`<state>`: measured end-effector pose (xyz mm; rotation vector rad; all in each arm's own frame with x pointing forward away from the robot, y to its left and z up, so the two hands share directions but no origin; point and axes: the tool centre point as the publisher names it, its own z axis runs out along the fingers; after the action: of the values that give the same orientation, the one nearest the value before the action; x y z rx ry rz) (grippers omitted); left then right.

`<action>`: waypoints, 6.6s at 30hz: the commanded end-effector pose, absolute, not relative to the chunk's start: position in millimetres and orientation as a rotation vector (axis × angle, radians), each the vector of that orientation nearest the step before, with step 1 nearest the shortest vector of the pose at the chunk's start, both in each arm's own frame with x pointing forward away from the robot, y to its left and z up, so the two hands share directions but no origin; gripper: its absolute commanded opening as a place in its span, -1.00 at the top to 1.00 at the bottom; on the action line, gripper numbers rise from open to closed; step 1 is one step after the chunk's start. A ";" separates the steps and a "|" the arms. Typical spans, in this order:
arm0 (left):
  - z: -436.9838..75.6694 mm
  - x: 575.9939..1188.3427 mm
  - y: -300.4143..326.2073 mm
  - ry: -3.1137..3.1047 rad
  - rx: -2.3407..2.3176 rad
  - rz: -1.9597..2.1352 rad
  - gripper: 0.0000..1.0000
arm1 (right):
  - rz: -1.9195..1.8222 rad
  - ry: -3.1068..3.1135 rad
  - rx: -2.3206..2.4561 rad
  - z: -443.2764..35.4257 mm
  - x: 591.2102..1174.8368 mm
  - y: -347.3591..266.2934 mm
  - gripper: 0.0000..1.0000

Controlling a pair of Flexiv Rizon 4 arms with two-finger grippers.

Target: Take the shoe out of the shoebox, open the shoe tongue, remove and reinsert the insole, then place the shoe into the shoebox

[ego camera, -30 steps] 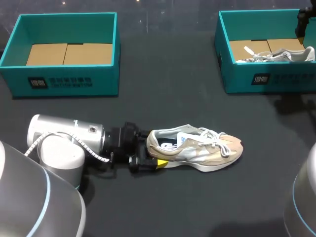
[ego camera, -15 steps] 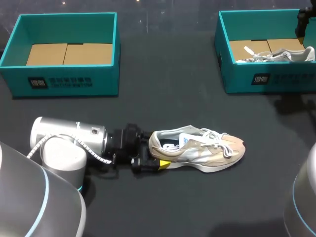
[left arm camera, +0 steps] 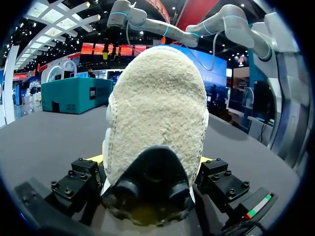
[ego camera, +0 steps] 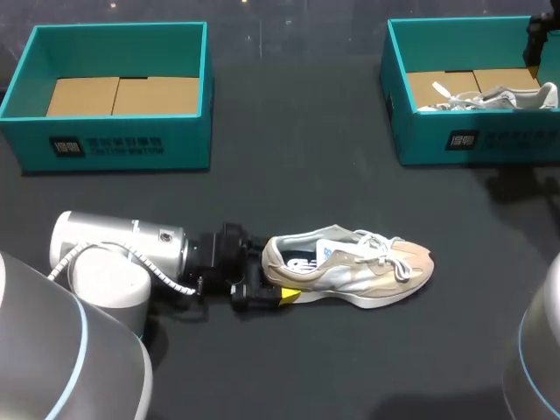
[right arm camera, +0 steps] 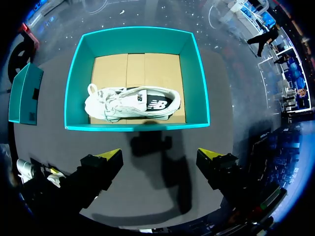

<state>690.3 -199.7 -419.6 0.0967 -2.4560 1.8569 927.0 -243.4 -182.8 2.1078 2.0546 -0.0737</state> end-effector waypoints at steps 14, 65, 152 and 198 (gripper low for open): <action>-420.4 685.9 -196.8 -2.458 0.095 1.851 1.00 | -0.074 2.053 2.107 -182.8 926.2 -243.3 -1.00; -420.4 685.9 -196.8 -2.458 0.095 1.851 1.00 | 0.059 1.942 2.093 -187.5 761.6 -28.5 -1.00; -420.4 685.9 -196.8 -2.458 0.095 1.851 1.00 | -0.272 1.624 2.079 -330.6 668.1 182.7 -1.00; -420.4 685.9 -196.8 -2.458 0.095 1.851 1.00 | -0.277 1.351 2.163 -320.7 669.2 115.5 -0.84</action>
<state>688.4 -198.3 -419.4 0.0957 -2.4569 1.8536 676.2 112.6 -324.9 1.7488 1.9322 -0.4846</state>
